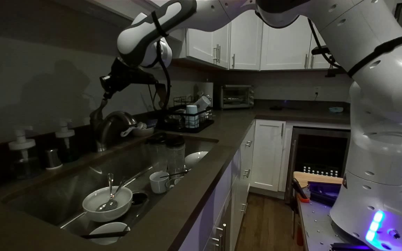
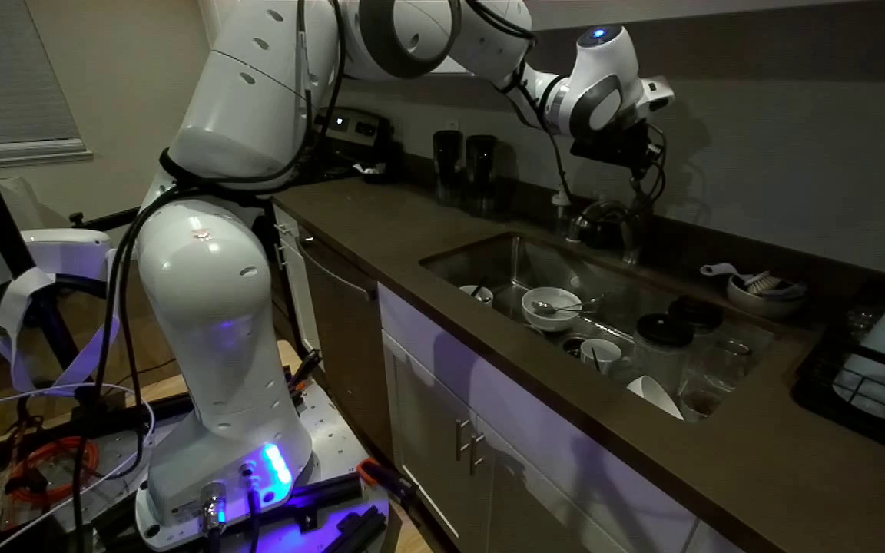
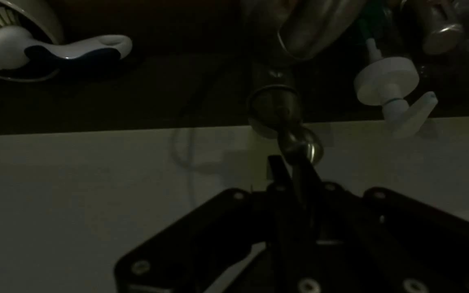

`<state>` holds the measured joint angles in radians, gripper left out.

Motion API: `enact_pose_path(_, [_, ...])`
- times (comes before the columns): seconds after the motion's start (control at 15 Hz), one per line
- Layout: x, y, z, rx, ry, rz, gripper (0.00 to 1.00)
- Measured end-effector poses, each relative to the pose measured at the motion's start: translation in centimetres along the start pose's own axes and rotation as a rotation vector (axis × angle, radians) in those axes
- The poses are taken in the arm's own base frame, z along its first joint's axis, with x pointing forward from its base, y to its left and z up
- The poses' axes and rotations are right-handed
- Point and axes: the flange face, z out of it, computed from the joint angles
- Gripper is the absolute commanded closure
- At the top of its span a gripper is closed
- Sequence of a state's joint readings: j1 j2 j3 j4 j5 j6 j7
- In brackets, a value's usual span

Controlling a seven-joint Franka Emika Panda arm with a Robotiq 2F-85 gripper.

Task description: Open the tap

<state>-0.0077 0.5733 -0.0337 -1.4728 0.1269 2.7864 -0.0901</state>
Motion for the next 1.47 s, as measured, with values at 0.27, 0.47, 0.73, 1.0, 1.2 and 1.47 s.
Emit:
enact_pose_path(0.27, [0.0, 0.7, 0.1, -0.038, -0.005, 0.021, 0.70])
enact_pose_path(0.47, [-0.3, 0.6, 0.3, -0.050, -0.030, 0.040, 0.57])
enact_pose_path(0.73, [-0.5, 0.9, 0.4, -0.067, -0.055, 0.057, 0.90])
enact_pose_path(1.0, [-1.3, 0.5, 1.0, -0.069, -0.109, 0.063, 1.00])
enact_pose_path(1.2, [-1.8, 0.1, 1.3, -0.066, -0.150, 0.061, 0.96])
enact_pose_path(1.47, [-1.8, -0.8, 1.4, -0.052, -0.155, 0.057, 0.97])
